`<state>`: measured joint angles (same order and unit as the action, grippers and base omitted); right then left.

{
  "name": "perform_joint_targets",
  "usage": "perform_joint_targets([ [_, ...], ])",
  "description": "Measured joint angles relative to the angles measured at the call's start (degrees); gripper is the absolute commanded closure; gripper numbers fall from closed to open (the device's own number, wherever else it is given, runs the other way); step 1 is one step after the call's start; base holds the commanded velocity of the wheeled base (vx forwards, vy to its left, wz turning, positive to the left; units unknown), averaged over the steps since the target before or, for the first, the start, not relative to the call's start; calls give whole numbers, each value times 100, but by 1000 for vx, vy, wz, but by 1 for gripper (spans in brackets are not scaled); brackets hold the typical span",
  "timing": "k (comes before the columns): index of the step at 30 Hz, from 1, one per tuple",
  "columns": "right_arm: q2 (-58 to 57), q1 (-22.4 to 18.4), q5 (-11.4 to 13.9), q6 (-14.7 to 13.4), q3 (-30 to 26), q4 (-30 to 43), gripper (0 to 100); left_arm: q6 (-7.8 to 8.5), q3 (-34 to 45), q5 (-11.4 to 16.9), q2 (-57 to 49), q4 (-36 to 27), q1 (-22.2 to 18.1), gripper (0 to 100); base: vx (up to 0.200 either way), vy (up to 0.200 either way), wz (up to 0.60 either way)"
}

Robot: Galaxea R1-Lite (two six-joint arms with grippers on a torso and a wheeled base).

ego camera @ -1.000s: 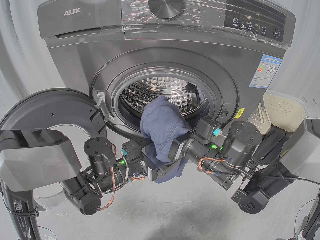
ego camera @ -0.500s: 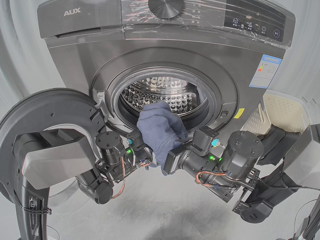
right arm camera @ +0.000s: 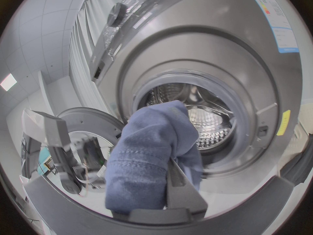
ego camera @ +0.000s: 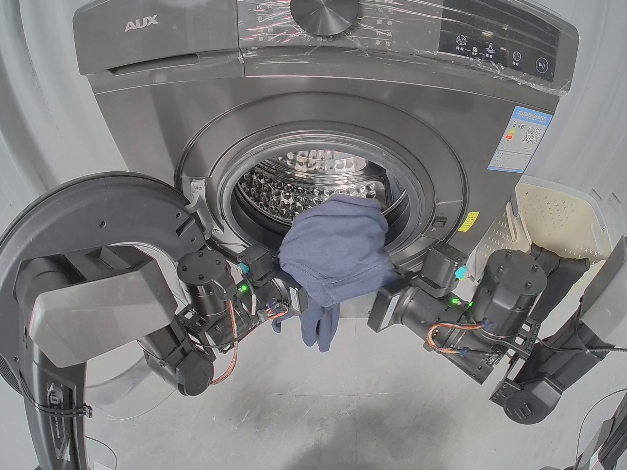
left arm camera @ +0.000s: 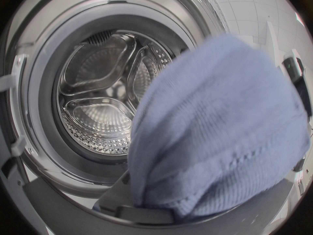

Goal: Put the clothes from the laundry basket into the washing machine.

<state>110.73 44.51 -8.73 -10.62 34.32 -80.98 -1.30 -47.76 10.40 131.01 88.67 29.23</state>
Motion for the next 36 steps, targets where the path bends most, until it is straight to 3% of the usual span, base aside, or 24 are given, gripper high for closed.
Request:
perform_joint_targets([
  [6, 77, -324, 99, -5, -397, -112, 100, -104, 375, -46, -555, -16, 37, 100, 0, 0, 0],
  [7, 104, -347, 112, -5, -411, -124, 0, -110, 435, -52, -634, -16, 50, 100, 0, 0, 0],
  [16, 278, -261, 274, 63, -551, -324, 0, -132, 1196, -156, -1508, 17, 157, 100, 0, 0, 0],
  [26, 5, -162, 873, 507, -2026, -346, 0, -189, 1775, -299, -2283, 23, 188, 100, 0, 0, 0],
  [36, -122, -405, 959, 567, -2456, -360, 0, -121, 2445, -329, -2336, 22, 393, 100, 0, 0, 0],
])
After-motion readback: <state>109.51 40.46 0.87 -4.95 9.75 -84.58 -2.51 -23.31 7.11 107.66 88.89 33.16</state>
